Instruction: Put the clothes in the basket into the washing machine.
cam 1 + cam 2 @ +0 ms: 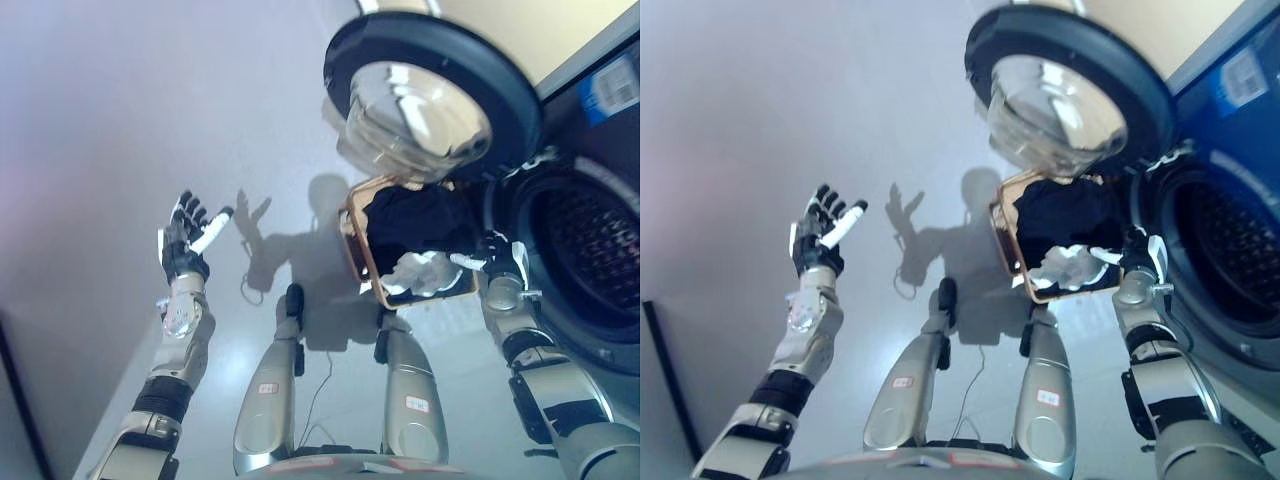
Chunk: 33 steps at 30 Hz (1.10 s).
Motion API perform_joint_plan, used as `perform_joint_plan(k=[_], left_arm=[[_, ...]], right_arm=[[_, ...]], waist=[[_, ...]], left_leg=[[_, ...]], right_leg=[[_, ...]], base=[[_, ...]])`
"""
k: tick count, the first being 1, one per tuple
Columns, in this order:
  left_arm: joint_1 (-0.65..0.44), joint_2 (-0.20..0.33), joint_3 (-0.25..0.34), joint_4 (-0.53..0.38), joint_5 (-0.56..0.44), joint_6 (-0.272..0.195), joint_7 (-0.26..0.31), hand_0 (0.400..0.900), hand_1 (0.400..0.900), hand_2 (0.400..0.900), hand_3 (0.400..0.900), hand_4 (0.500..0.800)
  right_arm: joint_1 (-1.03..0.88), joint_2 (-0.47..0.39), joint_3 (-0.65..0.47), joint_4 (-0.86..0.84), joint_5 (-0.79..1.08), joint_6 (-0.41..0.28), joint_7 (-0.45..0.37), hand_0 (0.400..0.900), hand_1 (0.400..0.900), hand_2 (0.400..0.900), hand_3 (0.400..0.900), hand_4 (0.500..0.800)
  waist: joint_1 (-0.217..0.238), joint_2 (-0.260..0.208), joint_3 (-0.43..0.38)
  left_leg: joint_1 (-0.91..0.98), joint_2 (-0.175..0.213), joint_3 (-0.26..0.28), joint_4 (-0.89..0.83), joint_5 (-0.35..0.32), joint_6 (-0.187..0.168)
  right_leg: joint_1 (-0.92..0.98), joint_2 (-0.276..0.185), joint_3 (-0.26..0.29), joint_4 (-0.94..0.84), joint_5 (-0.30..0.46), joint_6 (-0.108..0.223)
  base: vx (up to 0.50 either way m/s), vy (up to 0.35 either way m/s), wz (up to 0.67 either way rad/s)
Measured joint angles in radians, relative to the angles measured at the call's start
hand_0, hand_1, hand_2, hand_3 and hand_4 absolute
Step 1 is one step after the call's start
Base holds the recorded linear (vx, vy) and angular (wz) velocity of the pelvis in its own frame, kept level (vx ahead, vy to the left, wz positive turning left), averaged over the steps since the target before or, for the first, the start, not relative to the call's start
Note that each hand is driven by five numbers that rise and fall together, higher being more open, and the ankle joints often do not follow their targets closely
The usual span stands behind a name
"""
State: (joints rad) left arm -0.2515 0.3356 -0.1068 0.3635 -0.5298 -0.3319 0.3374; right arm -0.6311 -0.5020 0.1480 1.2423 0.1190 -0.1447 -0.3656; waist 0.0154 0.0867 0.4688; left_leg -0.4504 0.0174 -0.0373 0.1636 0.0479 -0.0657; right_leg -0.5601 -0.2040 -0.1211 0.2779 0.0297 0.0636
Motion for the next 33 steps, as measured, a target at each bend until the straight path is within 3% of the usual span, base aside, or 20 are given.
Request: perform_joint_plan(k=[9,24,30,33], left_arm=[[-0.023,0.015,-0.015,-0.079,0.037,0.0,-0.019,0.9,0.9,0.9,0.9,0.8],[-0.043,0.026,-0.018,-0.133,0.059,0.0,-0.019,0.9,0.9,0.9,0.9,0.8],[-0.037,0.061,-0.012,-0.202,0.059,-0.002,-0.001,0.9,0.9,0.9,0.9,0.8],[-0.043,0.07,-0.008,-0.255,0.061,-0.019,0.01,0.9,0.9,0.9,0.9,0.8]], right_arm=[[-0.052,-0.043,-0.021,0.073,0.022,0.01,0.007,0.9,0.9,0.9,0.9,0.8],[-0.053,-0.073,-0.02,0.085,0.001,0.013,0.034,0.9,0.9,0.9,0.9,0.8],[-0.109,-0.08,0.007,0.077,0.035,0.007,0.043,0.9,0.9,0.9,0.9,0.8],[-0.147,-0.1,0.006,0.066,0.047,-0.004,0.035,0.9,0.9,0.9,0.9,0.8]], waist=[[0.012,0.025,0.024],[0.016,0.045,0.051],[0.022,0.046,0.054],[0.035,0.046,0.054]], left_leg=[[-0.119,-0.042,0.013,0.098,-0.031,0.03],[-0.293,-0.056,0.025,0.226,-0.06,0.043],[-0.39,-0.05,0.029,0.303,-0.094,0.048],[-0.466,-0.051,0.036,0.362,-0.11,0.044]], right_leg=[[-0.106,-0.032,0.051,0.053,-0.007,0.011],[-0.255,-0.043,0.083,0.111,0.0,0.024],[-0.338,-0.036,0.093,0.141,0.002,0.033],[-0.417,-0.029,0.128,0.188,0.0,0.035]], base=[[-0.04,0.049,-0.03],[-0.03,0.018,-0.02],[0.0,-0.006,-0.09],[-0.01,-0.003,-0.01]])
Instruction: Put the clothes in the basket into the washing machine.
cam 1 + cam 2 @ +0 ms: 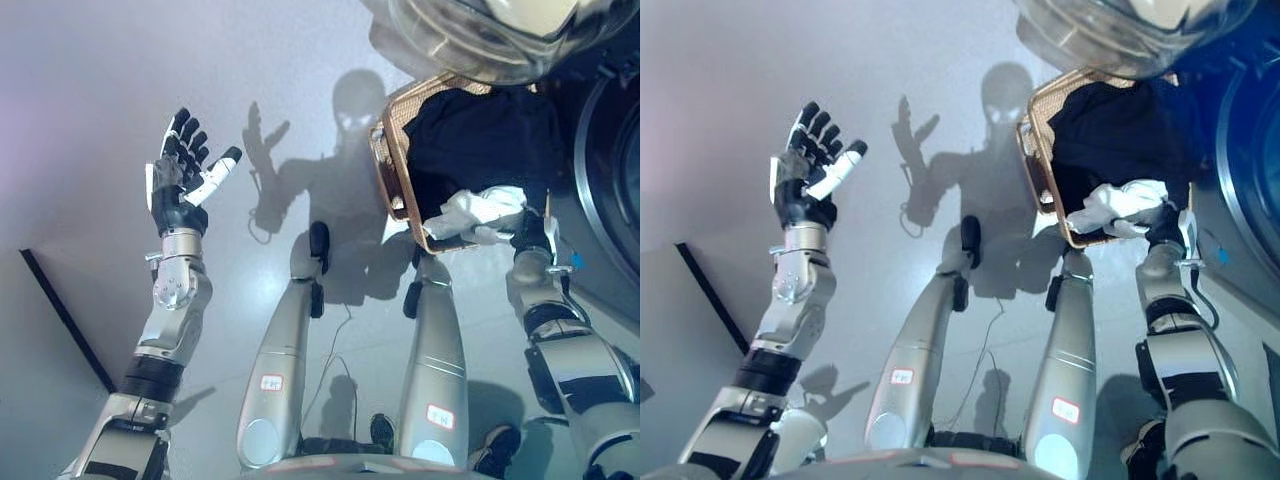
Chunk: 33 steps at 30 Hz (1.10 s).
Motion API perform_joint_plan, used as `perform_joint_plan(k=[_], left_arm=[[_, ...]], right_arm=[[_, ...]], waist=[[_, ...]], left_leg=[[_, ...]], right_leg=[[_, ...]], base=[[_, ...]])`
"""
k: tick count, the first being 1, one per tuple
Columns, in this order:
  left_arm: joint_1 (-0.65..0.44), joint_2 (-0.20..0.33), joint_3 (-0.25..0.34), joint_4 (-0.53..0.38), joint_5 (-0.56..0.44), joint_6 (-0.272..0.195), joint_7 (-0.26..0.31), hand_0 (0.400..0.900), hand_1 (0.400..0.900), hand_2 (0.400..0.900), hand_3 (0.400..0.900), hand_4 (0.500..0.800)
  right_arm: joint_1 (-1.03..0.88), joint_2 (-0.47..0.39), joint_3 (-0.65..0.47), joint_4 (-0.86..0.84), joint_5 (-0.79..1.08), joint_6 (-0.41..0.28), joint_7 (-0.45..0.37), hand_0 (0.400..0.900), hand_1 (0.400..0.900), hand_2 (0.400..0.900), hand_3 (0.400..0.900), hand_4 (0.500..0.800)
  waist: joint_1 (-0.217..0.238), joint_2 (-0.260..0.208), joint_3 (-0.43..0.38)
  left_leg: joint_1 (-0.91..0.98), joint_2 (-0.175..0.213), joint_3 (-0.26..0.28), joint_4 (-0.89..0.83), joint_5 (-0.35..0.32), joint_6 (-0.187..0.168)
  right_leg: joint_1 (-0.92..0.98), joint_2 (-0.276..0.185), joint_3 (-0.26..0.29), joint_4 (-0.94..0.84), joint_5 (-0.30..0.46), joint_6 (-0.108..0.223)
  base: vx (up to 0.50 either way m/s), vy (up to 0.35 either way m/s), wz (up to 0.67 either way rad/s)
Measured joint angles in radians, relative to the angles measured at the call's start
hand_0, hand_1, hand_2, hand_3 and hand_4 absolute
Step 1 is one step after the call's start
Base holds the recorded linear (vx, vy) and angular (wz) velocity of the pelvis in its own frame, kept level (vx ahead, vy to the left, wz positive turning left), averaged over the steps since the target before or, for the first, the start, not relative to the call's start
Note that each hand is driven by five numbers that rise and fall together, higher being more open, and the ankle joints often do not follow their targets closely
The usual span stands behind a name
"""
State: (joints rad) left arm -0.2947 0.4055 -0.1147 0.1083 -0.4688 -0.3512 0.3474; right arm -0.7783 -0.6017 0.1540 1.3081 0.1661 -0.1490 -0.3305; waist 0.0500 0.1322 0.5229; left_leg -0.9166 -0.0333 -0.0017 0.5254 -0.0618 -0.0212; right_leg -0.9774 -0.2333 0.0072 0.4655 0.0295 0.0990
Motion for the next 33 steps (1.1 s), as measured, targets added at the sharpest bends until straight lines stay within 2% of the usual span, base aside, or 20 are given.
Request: perform_joint_plan(k=[2,3,4,10,20,25,28,30,31,33], left_arm=[[0.001,-0.001,0.0,-0.013,0.001,-0.003,0.0,0.9,0.9,0.9,0.9,0.8],[0.001,-0.002,0.0,-0.013,0.001,-0.004,0.0,0.9,0.9,0.9,0.9,0.8],[0.002,-0.003,0.0,-0.013,0.001,-0.004,0.0,0.9,0.9,0.9,0.9,0.8],[0.025,-0.003,0.002,-0.013,0.001,-0.005,0.009,0.9,0.9,0.9,0.9,0.8],[0.028,-0.002,0.004,-0.011,0.0,-0.008,0.017,0.9,0.9,0.9,0.9,0.8],[0.028,-0.004,0.009,0.042,0.0,-0.026,0.023,0.9,0.9,0.9,0.9,0.8],[0.02,-0.006,0.01,0.129,-0.002,-0.026,0.021,0.9,0.9,0.9,0.9,0.8],[0.036,-0.007,0.011,0.164,-0.004,-0.026,0.022,0.9,0.9,0.9,0.9,0.8],[0.035,-0.007,0.014,0.173,-0.004,-0.026,0.021,0.9,0.9,0.9,0.9,0.8],[0.035,-0.01,0.014,0.192,-0.01,-0.025,0.021,0.9,0.9,0.9,0.9,0.8]], right_arm=[[-0.015,-0.01,0.0,0.0,0.0,-0.001,-0.004,0.9,0.9,0.9,0.9,0.8],[-0.018,-0.012,0.001,-0.001,0.0,-0.001,-0.008,0.616,0.616,0.616,0.616,0.629],[-0.018,-0.014,0.0,-0.001,0.0,-0.003,-0.01,0.4,0.4,0.4,0.4,0.5],[-0.03,-0.04,-0.001,0.0,0.0,-0.012,-0.031,0.4,0.4,0.4,0.4,0.5],[-0.039,-0.04,-0.05,0.001,0.05,-0.021,-0.035,0.4,0.4,0.4,0.4,0.5],[-0.034,-0.023,-0.158,-0.021,0.162,-0.042,-0.058,0.4,0.4,0.4,0.4,0.5],[-0.012,0.012,-0.241,-0.064,0.26,-0.068,-0.069,0.4,0.4,0.4,0.4,0.5],[0.002,0.032,-0.268,-0.08,0.31,-0.1,-0.08,0.4,0.4,0.4,0.4,0.5],[0.005,0.039,-0.298,-0.093,0.346,-0.11,-0.081,0.4,0.4,0.4,0.4,0.5],[0.015,0.059,-0.359,-0.095,0.429,-0.117,-0.1,0.4,0.4,0.4,0.4,0.5]], waist=[[0.001,0.0,0.0],[0.0,0.0,0.0],[0.0,0.0,0.0],[0.007,0.0,0.0],[0.01,0.001,0.0],[-0.001,0.004,-0.002],[-0.016,0.005,-0.005],[-0.03,0.006,-0.049],[-0.032,0.008,-0.053],[-0.039,0.009,-0.053]], left_leg=[[-0.035,-0.001,0.001,0.048,-0.02,0.003],[-0.044,-0.002,0.001,0.064,-0.026,0.005],[-0.054,-0.002,0.002,0.08,-0.034,0.006],[-0.074,-0.002,0.02,0.092,-0.042,0.014],[0.002,-0.001,0.029,0.009,-0.022,0.002],[0.135,-0.002,0.047,-0.085,-0.001,0.004],[0.235,0.0,0.05,-0.148,0.012,0.001],[0.247,0.001,0.05,-0.187,0.019,0.003],[0.26,0.002,0.051,-0.204,0.032,-0.003],[0.298,0.004,0.05,-0.221,0.033,-0.003]], right_leg=[[-0.035,0.001,0.012,0.04,-0.011,-0.006],[-0.044,0.0,0.015,0.05,-0.013,-0.009],[-0.053,0.0,0.017,0.064,-0.021,-0.012],[-0.083,-0.001,0.038,0.077,-0.025,-0.006],[-0.029,-0.001,0.034,0.024,-0.013,0.001],[0.08,-0.007,0.034,-0.039,0.0,-0.005],[0.167,-0.002,0.032,-0.086,0.006,-0.001],[0.177,-0.001,0.027,-0.12,0.009,-0.001],[0.192,0.001,0.024,-0.141,0.025,0.013],[0.23,0.0,0.009,-0.164,0.035,0.016]], base=[[0.01,0.002,-0.04],[0.01,-0.002,-0.04],[0.02,-0.009,-0.03],[0.01,-0.01,-0.02],[0.01,-0.018,-0.06],[0.07,-0.04,-0.13],[0.08,-0.021,-0.14],[0.07,-0.008,-0.1],[0.05,0.007,-0.07],[0.02,0.028,-0.04]])
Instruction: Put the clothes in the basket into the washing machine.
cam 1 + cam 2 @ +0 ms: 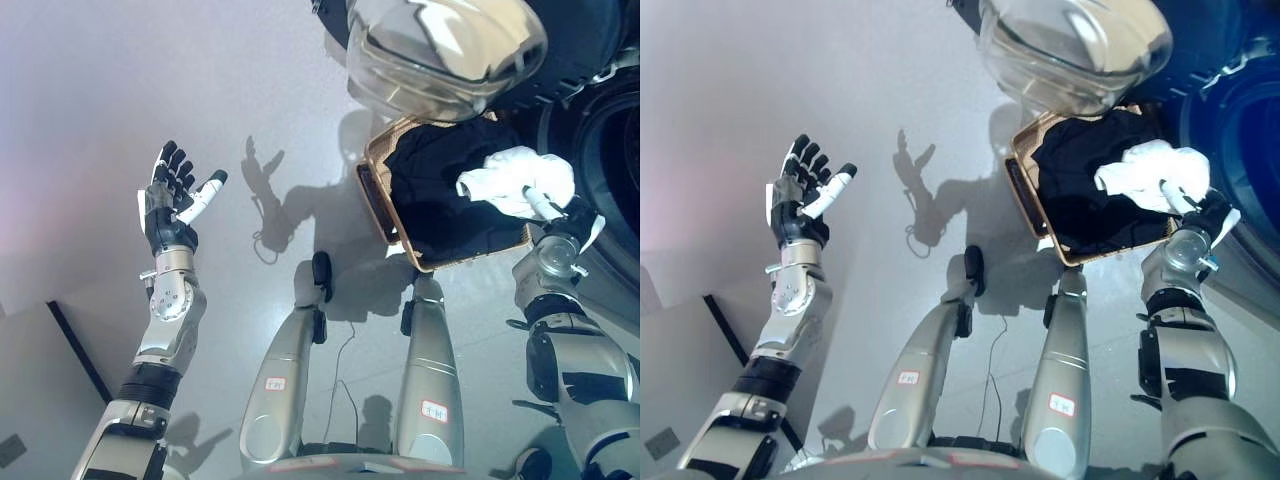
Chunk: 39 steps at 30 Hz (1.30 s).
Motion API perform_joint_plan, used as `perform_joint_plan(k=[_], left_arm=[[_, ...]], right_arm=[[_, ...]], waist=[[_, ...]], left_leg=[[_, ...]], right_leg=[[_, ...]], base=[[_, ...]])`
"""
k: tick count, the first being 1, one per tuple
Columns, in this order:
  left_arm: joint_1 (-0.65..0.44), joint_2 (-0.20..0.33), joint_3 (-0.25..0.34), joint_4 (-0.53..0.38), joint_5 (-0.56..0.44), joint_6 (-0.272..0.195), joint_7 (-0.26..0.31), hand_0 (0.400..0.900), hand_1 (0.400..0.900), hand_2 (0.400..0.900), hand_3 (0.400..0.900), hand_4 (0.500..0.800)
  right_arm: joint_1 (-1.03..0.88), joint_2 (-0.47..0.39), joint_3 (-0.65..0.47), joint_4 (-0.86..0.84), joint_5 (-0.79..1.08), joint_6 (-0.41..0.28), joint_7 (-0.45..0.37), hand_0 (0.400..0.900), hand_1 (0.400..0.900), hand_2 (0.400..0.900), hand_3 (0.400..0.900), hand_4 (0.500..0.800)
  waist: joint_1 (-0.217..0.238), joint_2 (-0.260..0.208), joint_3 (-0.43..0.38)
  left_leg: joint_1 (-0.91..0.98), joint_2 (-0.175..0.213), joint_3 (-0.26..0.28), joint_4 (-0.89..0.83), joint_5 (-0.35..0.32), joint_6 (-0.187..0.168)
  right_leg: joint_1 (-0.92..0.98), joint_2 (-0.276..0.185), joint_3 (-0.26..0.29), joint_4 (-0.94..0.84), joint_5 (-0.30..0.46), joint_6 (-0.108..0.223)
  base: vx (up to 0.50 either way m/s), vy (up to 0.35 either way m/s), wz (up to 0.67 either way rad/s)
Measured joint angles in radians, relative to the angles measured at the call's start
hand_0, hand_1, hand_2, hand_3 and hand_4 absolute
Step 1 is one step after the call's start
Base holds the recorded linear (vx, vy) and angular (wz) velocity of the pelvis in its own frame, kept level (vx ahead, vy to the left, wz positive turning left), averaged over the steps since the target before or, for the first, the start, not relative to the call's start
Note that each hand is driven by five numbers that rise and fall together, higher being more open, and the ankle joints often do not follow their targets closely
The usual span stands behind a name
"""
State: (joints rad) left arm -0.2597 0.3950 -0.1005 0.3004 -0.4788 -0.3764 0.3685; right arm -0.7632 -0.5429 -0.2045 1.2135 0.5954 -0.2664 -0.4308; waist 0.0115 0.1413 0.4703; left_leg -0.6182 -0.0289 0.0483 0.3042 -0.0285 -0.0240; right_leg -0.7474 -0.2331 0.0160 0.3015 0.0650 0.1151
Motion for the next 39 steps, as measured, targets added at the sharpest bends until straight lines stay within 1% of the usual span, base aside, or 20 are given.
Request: perform_joint_plan(k=[4,5,9,12,14,15,17,20,21,26,29,31,33,37,38,39], left_arm=[[0.0,0.002,0.0,0.006,-0.004,-0.004,-0.001,0.9,0.9,0.9,0.9,0.8],[0.0,0.002,0.0,0.006,-0.013,-0.004,-0.001,0.9,0.9,0.9,0.9,0.8],[0.0,0.002,0.0,0.01,-0.039,-0.004,-0.001,0.9,0.9,0.9,0.9,0.8],[0.005,0.001,0.0,0.019,-0.043,-0.004,-0.001,0.9,0.9,0.9,0.9,0.8],[0.007,0.0,0.0,0.028,-0.044,-0.004,-0.003,0.9,0.9,0.9,0.9,0.8],[0.008,-0.002,0.0,0.028,-0.052,-0.004,-0.002,0.9,0.9,0.9,0.9,0.8],[0.01,-0.003,0.0,0.028,-0.067,-0.004,-0.003,0.9,0.9,0.9,0.9,0.8],[0.01,-0.003,0.002,0.026,-0.071,-0.013,-0.006,0.9,0.9,0.9,0.9,0.8],[0.01,-0.004,0.004,0.025,-0.071,-0.02,-0.007,0.9,0.9,0.9,0.9,0.8],[0.012,-0.003,0.026,0.015,-0.073,-0.024,-0.019,0.9,0.9,0.9,0.9,0.8],[0.016,-0.003,0.03,0.002,-0.073,-0.028,-0.022,0.9,0.9,0.9,0.9,0.8],[0.016,-0.003,0.031,-0.013,-0.073,-0.029,-0.024,0.9,0.9,0.9,0.9,0.8],[0.016,-0.003,0.032,-0.015,-0.073,-0.044,-0.029,0.9,0.9,0.9,0.9,0.8],[0.015,-0.003,0.032,-0.014,-0.075,-0.044,-0.029,0.9,0.9,0.9,0.9,0.8],[0.013,-0.003,0.032,-0.014,-0.075,-0.044,-0.029,0.9,0.9,0.9,0.9,0.8],[0.013,-0.003,0.032,-0.014,-0.076,-0.044,-0.029,0.9,0.9,0.9,0.9,0.8]], right_arm=[[0.004,0.009,-0.061,-0.003,0.129,-0.048,-0.024,0.4,0.4,0.4,0.4,0.5],[0.0,0.011,-0.079,-0.003,0.169,-0.053,-0.026,0.4,0.4,0.4,0.4,0.5],[-0.005,0.023,-0.15,0.0,0.321,-0.084,-0.036,0.4,0.4,0.4,0.4,0.5],[-0.032,0.02,-0.198,-0.002,0.412,-0.117,-0.045,0.4,0.4,0.4,0.4,0.5],[-0.055,0.004,-0.227,-0.003,0.46,-0.132,-0.046,0.4,0.4,0.4,0.4,0.5],[-0.065,-0.003,-0.233,-0.005,0.468,-0.144,-0.046,0.4,0.4,0.4,0.4,0.5],[-0.073,-0.008,-0.234,-0.024,0.489,-0.145,-0.045,0.4,0.4,0.4,0.4,0.5],[-0.08,-0.028,-0.244,-0.044,0.505,-0.148,-0.045,0.4,0.4,0.4,0.4,0.5],[-0.084,-0.042,-0.253,-0.044,0.506,-0.149,-0.045,0.4,0.4,0.4,0.4,0.5],[-0.109,-0.153,-0.262,-0.046,0.506,-0.156,-0.053,0.4,0.4,0.4,0.4,0.5],[-0.125,-0.197,-0.269,-0.071,0.507,-0.165,-0.066,0.4,0.4,0.4,0.4,0.5],[-0.148,-0.199,-0.293,-0.078,0.516,-0.172,-0.073,0.4,0.4,0.4,0.4,0.5],[-0.154,-0.209,-0.309,-0.078,0.527,-0.179,-0.075,0.4,0.4,0.4,0.4,0.5],[-0.153,-0.21,-0.309,-0.079,0.529,-0.199,-0.074,0.4,0.4,0.4,0.4,0.5],[-0.152,-0.21,-0.308,-0.079,0.529,-0.203,-0.075,0.778,0.778,0.778,0.778,0.727],[-0.151,-0.21,-0.306,-0.08,0.529,-0.209,-0.073,0.9,0.9,0.9,0.9,0.8]], waist=[[-0.015,0.012,-0.008],[-0.013,0.016,-0.008],[-0.012,0.022,-0.01],[-0.012,0.042,-0.012],[-0.012,0.069,-0.012],[-0.01,0.083,-0.012],[-0.011,0.101,-0.015],[-0.008,0.112,-0.022],[-0.007,0.112,-0.022],[-0.001,0.113,-0.022],[0.002,0.114,-0.023],[0.007,0.115,-0.023],[0.012,0.117,-0.025],[0.014,0.117,-0.025],[0.014,0.117,-0.025],[0.015,0.117,-0.025]], left_leg=[[0.031,-0.008,0.006,-0.028,0.001,0.004],[0.031,-0.008,0.012,-0.03,0.002,0.006],[0.034,-0.009,0.026,-0.035,0.003,0.007],[0.036,-0.013,0.036,-0.047,0.006,0.011],[0.043,-0.018,0.04,-0.06,0.012,0.013],[0.049,-0.02,0.043,-0.069,0.014,0.014],[0.054,-0.021,0.051,-0.082,0.017,0.014],[0.058,-0.023,0.059,-0.109,0.028,0.013],[0.059,-0.022,0.059,-0.121,0.034,0.012],[0.056,-0.023,0.059,-0.18,0.066,0.004],[0.054,-0.021,0.058,-0.208,0.077,-0.001],[0.055,-0.021,0.058,-0.223,0.081,-0.002],[0.055,-0.022,0.055,-0.238,0.087,-0.003],[0.048,-0.024,0.048,-0.262,0.101,-0.003],[0.045,-0.024,0.047,-0.264,0.102,-0.003],[0.043,-0.024,0.046,-0.268,0.104,-0.003]], right_leg=[[0.019,-0.007,0.0,-0.017,0.004,-0.005],[0.018,-0.007,0.003,-0.023,0.009,-0.011],[0.013,-0.013,0.003,-0.024,0.012,-0.011],[0.004,-0.017,0.008,-0.025,0.015,-0.009],[0.002,-0.019,0.015,-0.026,0.018,-0.005],[0.0,-0.019,0.021,-0.029,0.019,-0.004],[-0.001,-0.018,0.028,-0.039,0.023,0.003],[-0.015,-0.018,0.031,-0.041,0.025,0.005],[-0.02,-0.018,0.031,-0.041,0.026,0.006],[-0.058,-0.015,0.032,-0.038,0.027,0.006],[-0.077,-0.013,0.029,-0.036,0.027,0.005],[-0.087,-0.012,0.028,-0.036,0.027,0.005],[-0.092,-0.013,0.025,-0.037,0.027,0.006],[-0.108,-0.013,0.024,-0.036,0.027,0.006],[-0.112,-0.013,0.024,-0.033,0.027,0.006],[-0.121,-0.014,0.026,-0.025,0.027,0.005]], base=[[0.01,0.046,-0.06],[0.0,0.04,-0.04],[0.0,0.036,-0.04],[0.02,0.028,-0.09],[0.0,-0.012,-0.08],[0.04,-0.035,-0.1],[0.02,-0.053,-0.09],[0.02,-0.07,-0.01],[-0.02,-0.074,0.01],[0.0,-0.069,0.0],[0.04,-0.064,0.05],[0.04,-0.052,0.1],[0.04,-0.045,0.04],[-0.01,-0.021,0.01],[-0.01,-0.032,0.03],[0.0,0.0,0.0]])
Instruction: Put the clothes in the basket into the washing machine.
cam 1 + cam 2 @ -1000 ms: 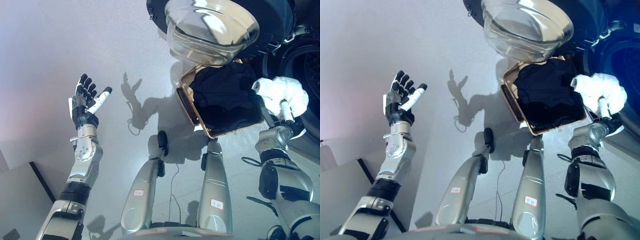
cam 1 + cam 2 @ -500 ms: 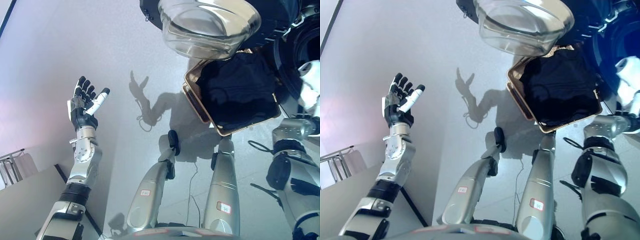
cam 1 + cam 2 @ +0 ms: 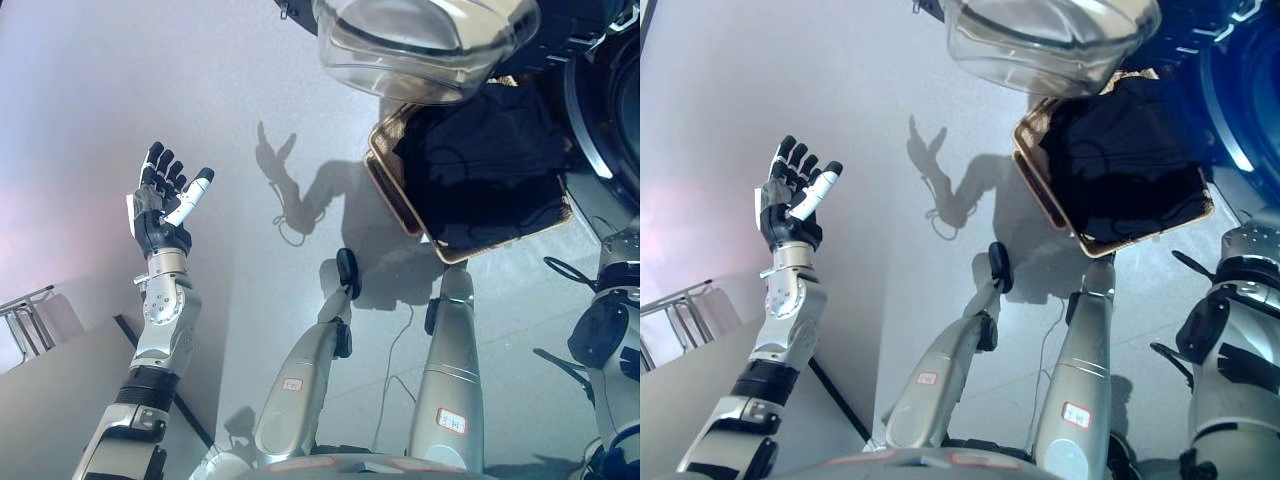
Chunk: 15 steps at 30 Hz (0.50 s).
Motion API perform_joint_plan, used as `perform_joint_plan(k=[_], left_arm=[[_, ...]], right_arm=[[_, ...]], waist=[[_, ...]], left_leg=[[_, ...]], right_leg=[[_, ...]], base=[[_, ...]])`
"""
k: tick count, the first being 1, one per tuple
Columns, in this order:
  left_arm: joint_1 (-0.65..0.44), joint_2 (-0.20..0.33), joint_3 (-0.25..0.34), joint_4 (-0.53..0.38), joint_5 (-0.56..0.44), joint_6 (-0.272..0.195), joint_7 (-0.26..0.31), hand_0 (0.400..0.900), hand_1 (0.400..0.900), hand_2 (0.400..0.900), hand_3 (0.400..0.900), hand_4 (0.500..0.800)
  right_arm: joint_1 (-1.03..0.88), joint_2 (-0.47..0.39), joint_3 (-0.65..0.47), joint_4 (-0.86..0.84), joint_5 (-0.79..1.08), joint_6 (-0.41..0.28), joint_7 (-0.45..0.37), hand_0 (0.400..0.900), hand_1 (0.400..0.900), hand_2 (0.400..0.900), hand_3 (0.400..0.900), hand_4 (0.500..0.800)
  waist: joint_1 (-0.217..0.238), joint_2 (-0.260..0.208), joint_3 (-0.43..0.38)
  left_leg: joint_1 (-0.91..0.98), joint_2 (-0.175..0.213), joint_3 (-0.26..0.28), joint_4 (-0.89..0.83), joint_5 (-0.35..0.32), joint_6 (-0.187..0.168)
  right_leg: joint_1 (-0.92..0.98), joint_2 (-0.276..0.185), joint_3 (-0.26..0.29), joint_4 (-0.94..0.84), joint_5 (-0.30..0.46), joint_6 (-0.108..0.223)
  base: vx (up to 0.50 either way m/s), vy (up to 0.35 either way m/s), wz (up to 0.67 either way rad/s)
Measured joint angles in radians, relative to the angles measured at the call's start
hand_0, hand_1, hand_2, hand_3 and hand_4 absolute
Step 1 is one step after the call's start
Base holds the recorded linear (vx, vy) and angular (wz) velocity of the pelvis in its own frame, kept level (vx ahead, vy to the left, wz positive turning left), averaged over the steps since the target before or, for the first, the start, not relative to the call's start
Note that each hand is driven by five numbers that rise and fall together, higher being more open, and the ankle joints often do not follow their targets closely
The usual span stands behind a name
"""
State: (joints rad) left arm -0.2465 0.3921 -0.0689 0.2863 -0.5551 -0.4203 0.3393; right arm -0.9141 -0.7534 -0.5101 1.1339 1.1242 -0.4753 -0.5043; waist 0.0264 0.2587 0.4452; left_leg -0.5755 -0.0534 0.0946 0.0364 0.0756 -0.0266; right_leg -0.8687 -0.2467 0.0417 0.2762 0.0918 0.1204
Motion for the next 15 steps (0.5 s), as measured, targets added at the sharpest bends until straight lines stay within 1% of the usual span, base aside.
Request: perform_joint_plan(k=[3,6,8,9,15], left_arm=[[-0.002,0.0,0.0,-0.001,-0.004,-0.003,0.001,0.9,0.9,0.9,0.9,0.8],[-0.002,-0.001,0.0,-0.002,-0.004,-0.003,0.002,0.9,0.9,0.9,0.9,0.8],[-0.006,-0.001,0.0,-0.002,-0.004,-0.003,0.003,0.9,0.9,0.9,0.9,0.8],[-0.009,-0.001,0.0,-0.002,-0.004,-0.004,0.003,0.9,0.9,0.9,0.9,0.8],[-0.028,0.0,0.0,-0.002,-0.003,-0.006,0.005,0.9,0.9,0.9,0.9,0.8]], right_arm=[[-0.008,0.004,0.014,-0.004,-0.001,-0.031,0.009,0.9,0.9,0.9,0.9,0.8],[-0.001,0.018,0.017,-0.037,-0.007,-0.044,0.013,0.9,0.9,0.9,0.9,0.8],[0.007,0.023,0.058,-0.03,-0.049,-0.045,0.013,0.9,0.9,0.9,0.9,0.8],[0.018,0.023,0.078,-0.028,-0.081,-0.038,0.011,0.9,0.9,0.9,0.9,0.8],[0.084,0.029,0.185,-0.046,-0.318,0.054,-0.003,0.9,0.9,0.9,0.9,0.8]], waist=[[0.0,0.0,0.0],[-0.001,0.0,0.0],[-0.003,0.0,0.0],[-0.003,0.0,0.0],[-0.007,0.0,0.0]], left_leg=[[-0.015,-0.002,0.001,-0.008,0.006,0.0],[-0.025,-0.002,0.002,-0.008,0.008,-0.002],[-0.022,-0.001,0.002,-0.007,0.009,-0.002],[-0.019,-0.002,0.002,-0.007,0.009,-0.002],[0.017,-0.002,-0.003,-0.003,0.011,-0.004]], right_leg=[[-0.02,-0.001,0.002,0.005,-0.002,0.002],[-0.032,0.0,0.004,0.006,-0.001,0.001],[-0.031,0.0,0.005,0.012,-0.001,0.001],[-0.031,0.0,0.005,0.016,-0.001,0.001],[0.008,-0.001,0.003,0.024,-0.003,-0.001]], base=[[0.01,0.011,-0.04],[0.0,0.008,-0.05],[-0.02,0.007,0.05],[-0.02,0.012,0.08],[-0.01,0.039,0.03]])
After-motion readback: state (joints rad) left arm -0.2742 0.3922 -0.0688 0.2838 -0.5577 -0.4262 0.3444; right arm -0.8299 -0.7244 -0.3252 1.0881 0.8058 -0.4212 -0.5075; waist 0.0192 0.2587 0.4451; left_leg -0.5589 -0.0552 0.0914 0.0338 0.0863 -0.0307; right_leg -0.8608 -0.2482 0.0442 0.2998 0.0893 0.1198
